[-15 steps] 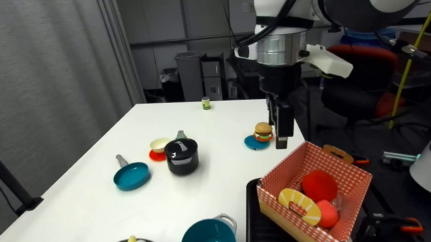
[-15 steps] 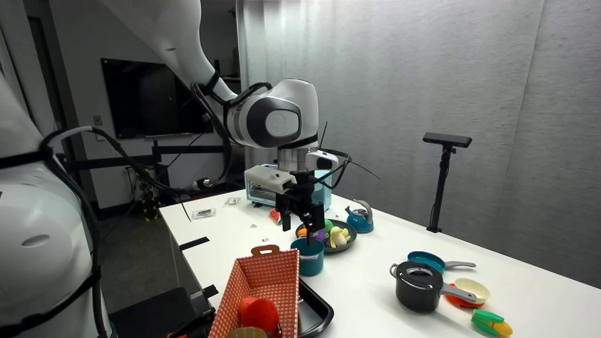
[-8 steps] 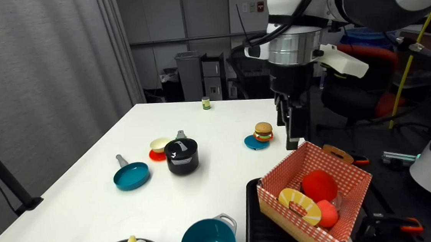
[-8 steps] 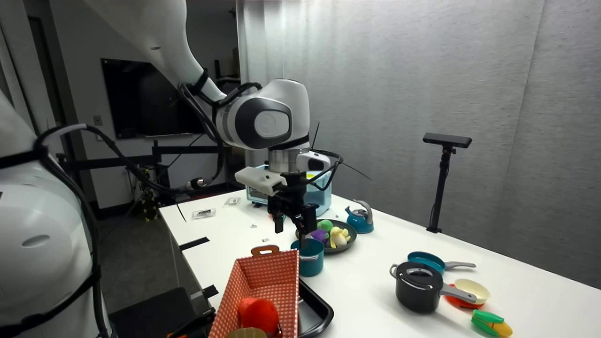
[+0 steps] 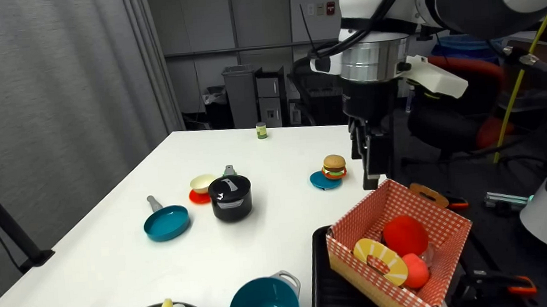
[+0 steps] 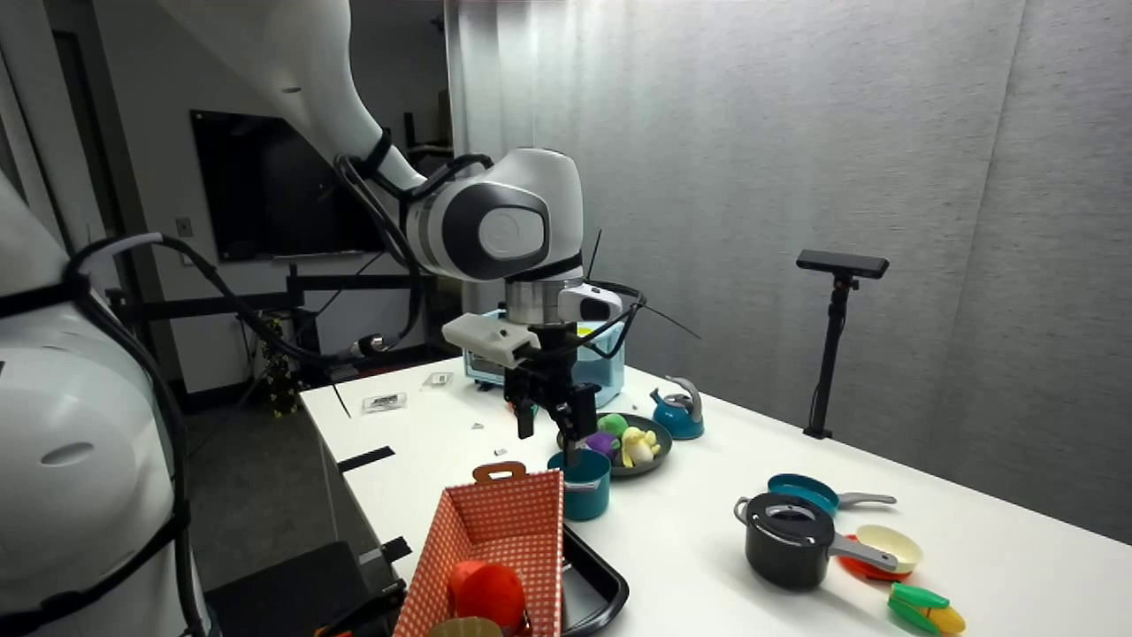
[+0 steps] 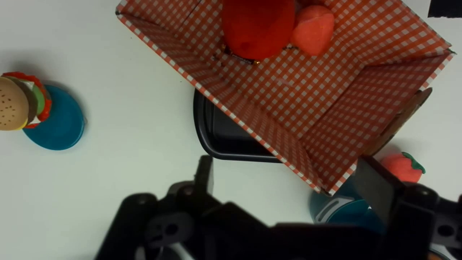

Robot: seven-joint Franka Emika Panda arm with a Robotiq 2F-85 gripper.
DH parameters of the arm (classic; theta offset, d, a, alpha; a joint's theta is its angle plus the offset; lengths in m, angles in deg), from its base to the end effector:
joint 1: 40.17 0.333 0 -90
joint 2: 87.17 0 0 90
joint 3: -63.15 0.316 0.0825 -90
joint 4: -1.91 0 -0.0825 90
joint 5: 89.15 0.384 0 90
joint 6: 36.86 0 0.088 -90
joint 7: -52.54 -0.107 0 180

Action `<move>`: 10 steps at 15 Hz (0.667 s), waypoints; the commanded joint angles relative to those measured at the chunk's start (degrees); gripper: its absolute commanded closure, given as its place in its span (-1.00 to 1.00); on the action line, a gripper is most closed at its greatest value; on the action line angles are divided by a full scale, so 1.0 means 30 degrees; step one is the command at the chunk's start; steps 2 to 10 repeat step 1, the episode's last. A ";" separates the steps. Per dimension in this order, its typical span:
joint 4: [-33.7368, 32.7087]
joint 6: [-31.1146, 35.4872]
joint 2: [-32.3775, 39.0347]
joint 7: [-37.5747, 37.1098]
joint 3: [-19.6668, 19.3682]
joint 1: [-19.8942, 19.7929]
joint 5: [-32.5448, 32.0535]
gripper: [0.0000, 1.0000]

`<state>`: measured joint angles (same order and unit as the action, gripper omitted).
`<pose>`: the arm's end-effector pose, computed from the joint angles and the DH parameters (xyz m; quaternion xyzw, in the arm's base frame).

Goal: Pick up the lid from the table and put it on the black pot

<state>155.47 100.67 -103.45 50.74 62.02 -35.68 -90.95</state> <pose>0.3995 0.0236 0.3267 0.9996 0.0256 0.0025 0.0078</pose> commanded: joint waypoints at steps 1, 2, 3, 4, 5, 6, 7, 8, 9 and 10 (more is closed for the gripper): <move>-0.0015 -0.0028 -0.0004 0.0112 0.0373 -0.0355 0.0154 -1.00; -0.0015 -0.0028 -0.0004 0.0112 0.0373 -0.0355 0.0154 -1.00; -0.0015 -0.0028 -0.0004 0.0112 0.0373 -0.0355 0.0154 -1.00; -0.0015 -0.0028 -0.0004 0.0112 0.0373 -0.0355 0.0154 -1.00; -0.0015 -0.0028 -0.0004 0.0112 0.0373 -0.0355 0.0154 -1.00; -0.0015 -0.0028 -0.0004 0.0112 0.0373 -0.0355 0.0154 -1.00; -0.0015 -0.0028 -0.0004 0.0112 0.0373 -0.0355 0.0154 -1.00; -0.0015 -0.0028 -0.0004 0.0112 0.0373 -0.0355 0.0154 -1.00; -0.0015 -0.0028 -0.0004 0.0112 0.0373 -0.0355 0.0154 -1.00; -0.0015 -0.0028 -0.0004 0.0112 0.0373 -0.0355 0.0154 -1.00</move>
